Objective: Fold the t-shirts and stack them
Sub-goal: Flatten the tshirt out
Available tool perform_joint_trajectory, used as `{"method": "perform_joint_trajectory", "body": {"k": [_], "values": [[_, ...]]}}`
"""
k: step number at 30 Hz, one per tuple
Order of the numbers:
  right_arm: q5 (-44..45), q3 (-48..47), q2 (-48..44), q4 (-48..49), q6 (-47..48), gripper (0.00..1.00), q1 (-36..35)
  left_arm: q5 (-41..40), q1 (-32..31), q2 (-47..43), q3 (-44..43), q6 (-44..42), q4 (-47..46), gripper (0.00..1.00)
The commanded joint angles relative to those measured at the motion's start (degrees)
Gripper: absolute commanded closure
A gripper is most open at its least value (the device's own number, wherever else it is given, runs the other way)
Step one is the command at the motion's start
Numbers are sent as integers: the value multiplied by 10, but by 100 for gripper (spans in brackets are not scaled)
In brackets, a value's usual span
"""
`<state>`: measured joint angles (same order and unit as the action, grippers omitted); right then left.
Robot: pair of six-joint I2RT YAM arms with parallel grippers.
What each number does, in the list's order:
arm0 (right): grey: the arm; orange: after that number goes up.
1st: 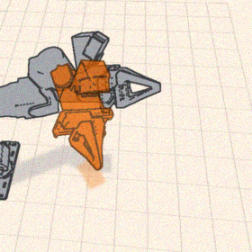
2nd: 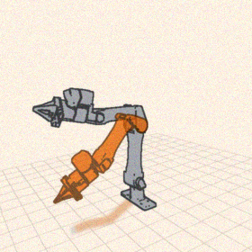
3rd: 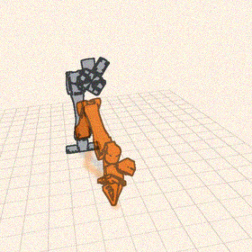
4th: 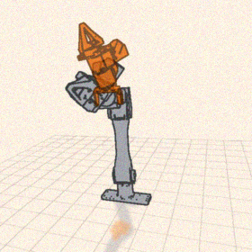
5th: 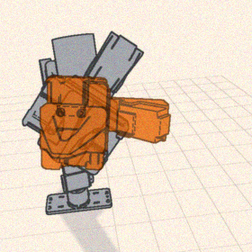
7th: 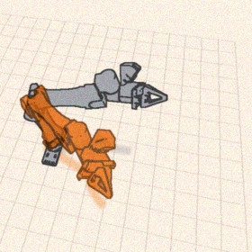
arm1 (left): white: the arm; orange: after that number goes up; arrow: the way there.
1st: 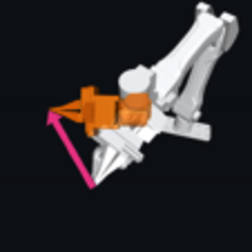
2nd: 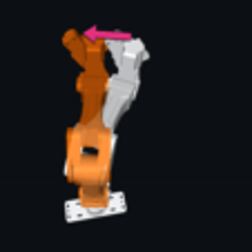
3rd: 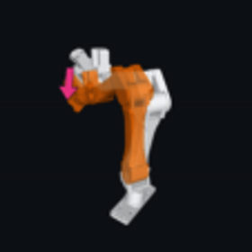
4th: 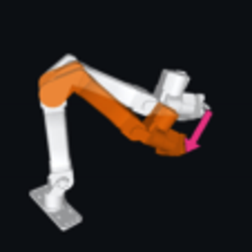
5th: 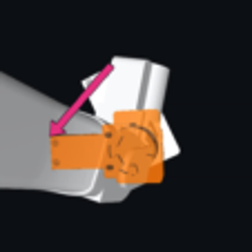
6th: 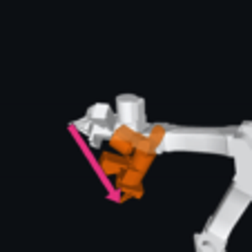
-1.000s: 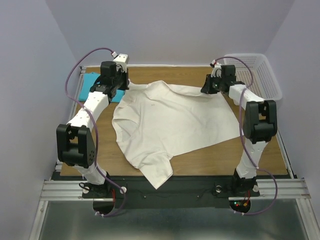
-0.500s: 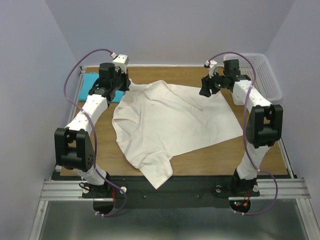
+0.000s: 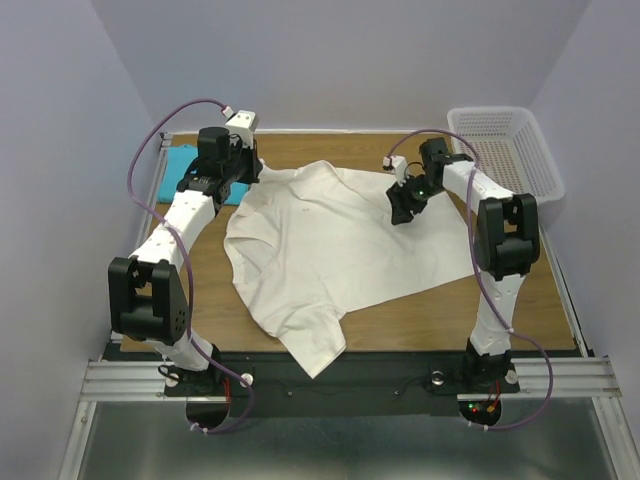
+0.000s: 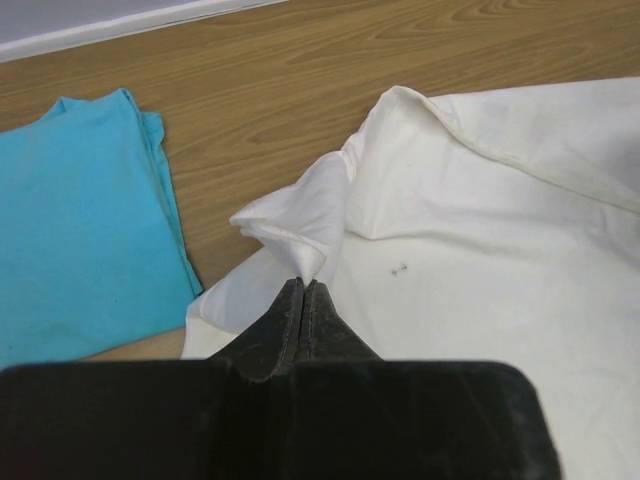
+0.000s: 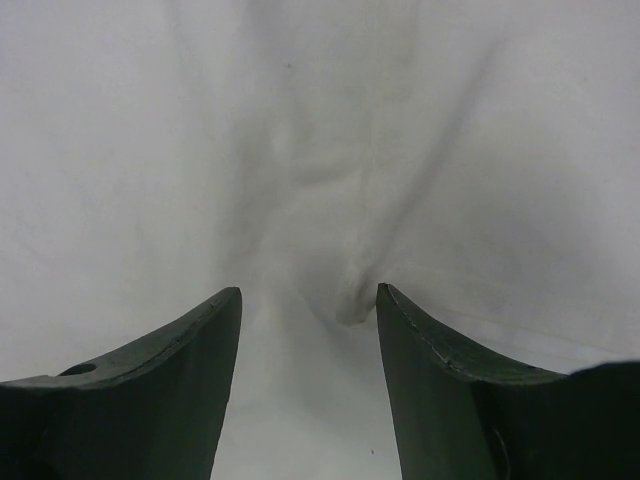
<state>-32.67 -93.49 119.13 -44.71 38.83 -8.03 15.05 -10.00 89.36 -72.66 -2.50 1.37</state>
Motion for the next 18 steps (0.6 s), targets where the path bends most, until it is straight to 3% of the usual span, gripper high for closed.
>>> {"method": "perform_joint_trajectory", "body": {"k": [1, 12, 16, 18], "values": [[24, -27, 10, -10, 8, 38, -4, 12, 2, -30, 4, -2, -29, 100], [73, -33, 21, 18, 0, 46, -17, 15, 2, -32, 3, 0, -29, 100], [79, -33, 24, 22, -2, 58, -19, 16, 1, -31, 2, 1, -29, 100], [75, -34, 25, 23, -2, 71, -19, 17, 1, -31, 1, 1, -29, 100]]}}
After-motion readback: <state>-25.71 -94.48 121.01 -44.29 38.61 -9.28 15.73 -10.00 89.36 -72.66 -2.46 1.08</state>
